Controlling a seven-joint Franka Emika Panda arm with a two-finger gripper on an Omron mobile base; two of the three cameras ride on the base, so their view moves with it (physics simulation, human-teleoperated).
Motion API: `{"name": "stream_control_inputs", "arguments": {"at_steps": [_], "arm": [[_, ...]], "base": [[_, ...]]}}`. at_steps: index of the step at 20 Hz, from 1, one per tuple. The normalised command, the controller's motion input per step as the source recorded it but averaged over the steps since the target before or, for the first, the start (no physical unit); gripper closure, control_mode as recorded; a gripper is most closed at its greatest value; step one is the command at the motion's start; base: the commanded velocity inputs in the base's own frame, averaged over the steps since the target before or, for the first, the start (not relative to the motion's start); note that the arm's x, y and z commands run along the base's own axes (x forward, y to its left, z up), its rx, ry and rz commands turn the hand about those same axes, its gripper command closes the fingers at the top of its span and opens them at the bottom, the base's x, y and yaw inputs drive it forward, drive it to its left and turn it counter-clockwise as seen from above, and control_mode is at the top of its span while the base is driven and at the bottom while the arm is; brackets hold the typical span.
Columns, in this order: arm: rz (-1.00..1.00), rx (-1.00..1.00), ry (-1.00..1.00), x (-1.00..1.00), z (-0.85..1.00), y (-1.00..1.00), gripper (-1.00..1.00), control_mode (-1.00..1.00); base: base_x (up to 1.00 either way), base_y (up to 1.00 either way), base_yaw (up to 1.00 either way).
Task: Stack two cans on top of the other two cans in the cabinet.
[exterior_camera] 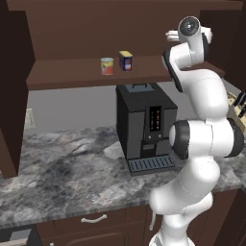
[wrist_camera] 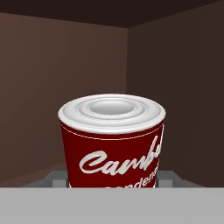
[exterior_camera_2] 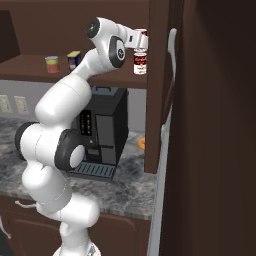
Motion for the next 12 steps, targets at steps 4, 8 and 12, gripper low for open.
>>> {"name": "stream_control_inputs", "arguments": {"at_steps": [4,8,12], "arm": [[0.0,0.0,0.0,-0.01,-0.16,-0.03,1.0,-1.0],[0.0,0.0,0.0,0.0,-0.22,-0.01,1.0,-1.0],[0.0,0.0,0.0,0.0,-0.16,0.01,1.0,-1.0]], "base": [[0.0,0.0,0.0],[0.0,0.0,0.0],[0.0,0.0,0.0]]}}
